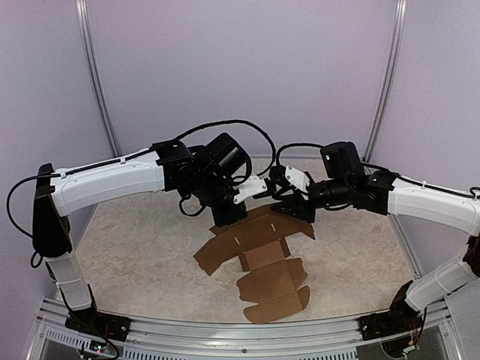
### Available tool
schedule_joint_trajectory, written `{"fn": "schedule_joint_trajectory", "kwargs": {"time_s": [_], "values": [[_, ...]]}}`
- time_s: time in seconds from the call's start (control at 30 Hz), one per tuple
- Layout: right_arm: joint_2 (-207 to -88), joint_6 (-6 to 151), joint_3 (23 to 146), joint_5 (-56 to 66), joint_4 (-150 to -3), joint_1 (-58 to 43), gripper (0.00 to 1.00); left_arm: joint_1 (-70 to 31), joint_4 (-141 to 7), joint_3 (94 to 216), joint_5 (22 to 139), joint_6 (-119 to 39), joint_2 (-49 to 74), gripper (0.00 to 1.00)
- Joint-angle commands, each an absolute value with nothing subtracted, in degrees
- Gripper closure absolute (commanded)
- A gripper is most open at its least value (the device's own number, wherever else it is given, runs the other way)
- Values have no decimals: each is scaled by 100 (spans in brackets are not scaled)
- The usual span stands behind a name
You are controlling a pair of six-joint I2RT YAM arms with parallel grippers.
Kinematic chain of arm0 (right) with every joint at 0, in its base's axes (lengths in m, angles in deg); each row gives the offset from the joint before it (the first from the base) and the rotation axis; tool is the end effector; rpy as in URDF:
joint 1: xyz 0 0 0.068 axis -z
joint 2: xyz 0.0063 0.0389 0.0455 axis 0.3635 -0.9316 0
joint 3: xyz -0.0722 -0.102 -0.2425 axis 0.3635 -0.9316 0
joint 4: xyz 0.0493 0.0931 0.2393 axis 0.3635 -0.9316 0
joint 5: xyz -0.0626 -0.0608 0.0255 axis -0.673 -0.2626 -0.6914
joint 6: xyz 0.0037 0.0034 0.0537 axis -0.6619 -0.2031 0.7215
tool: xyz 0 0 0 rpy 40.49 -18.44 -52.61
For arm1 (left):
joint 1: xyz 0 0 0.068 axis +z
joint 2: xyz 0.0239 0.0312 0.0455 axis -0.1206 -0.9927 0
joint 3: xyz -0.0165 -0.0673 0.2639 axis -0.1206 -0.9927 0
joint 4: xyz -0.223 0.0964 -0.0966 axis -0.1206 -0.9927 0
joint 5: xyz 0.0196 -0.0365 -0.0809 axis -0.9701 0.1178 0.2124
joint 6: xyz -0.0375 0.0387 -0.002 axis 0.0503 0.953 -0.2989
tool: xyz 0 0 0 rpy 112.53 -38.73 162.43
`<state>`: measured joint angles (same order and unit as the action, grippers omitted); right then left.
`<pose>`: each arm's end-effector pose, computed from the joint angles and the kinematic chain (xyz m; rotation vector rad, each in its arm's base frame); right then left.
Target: Fold the paper box
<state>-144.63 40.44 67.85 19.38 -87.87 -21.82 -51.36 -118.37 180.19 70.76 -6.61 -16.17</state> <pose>0.2152 0.2203 0.2937 -1.3827 1.6089 0.5947 0.2091 -0.3367 0.3065 1.6426 1.9802 -0.2131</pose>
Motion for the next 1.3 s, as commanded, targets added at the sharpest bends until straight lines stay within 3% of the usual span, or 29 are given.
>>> {"fn": "schedule_joint_trajectory", "kwargs": {"time_s": [0.0, 0.23, 0.33, 0.53, 0.57, 0.6, 0.63, 0.83, 0.97, 1.1, 1.27], "values": [[-14574, 4127, 6683, 2027, -8751, -2271, 74, -5182, -11841, 18114, 7184, -671, -1600, 100], [-14563, 4104, 6648, 2018, -8768, -2283, 90, -5187, -11620, 17888, 7133, -729, -1446, 96], [-14533, 4098, 6637, 2012, -8797, -2280, 100, -5187, -11297, 17657, 6967, -790, -1318, 85], [-14427, 4076, 6586, 1962, -8842, -2319, 100, -5022, -10600, 17021, 6597, -1146, -890, 60], [-14386, 4076, 6567, 1943, -8841, -2330, 100, -4968, -10502, 16929, 6606, -1223, -793, 47], [-14355, 4088, 6540, 1924, -8836, -2332, 100, -4908, -10389, 16828, 6616, -1302, -642, 9], [-14322, 4104, 6516, 1914, -8814, -2337, 100, -4838, -10232, 16695, 6597, -1395, -539, 2], [-14107, 4424, 6319, 1772, -8613, -2336, 100, -4458, -8922, 15636, 6318, -2180, 555, 1], [-13921, 4712, 6178, 1616, -8366, -2337, 100, -4160, -8651, 15147, 5541, -3123, 1169, 1], [-13746, 5139, 6005, 1516, -7923, -2344, 100, -3595, -8452, 14655, 6564, -3638, 1572, 1], [-13619, 5646, 5820, 1168, -7536, -2342, 100, -3535, -8218, 13866, 6652, -4036, 2099, 1]]}}
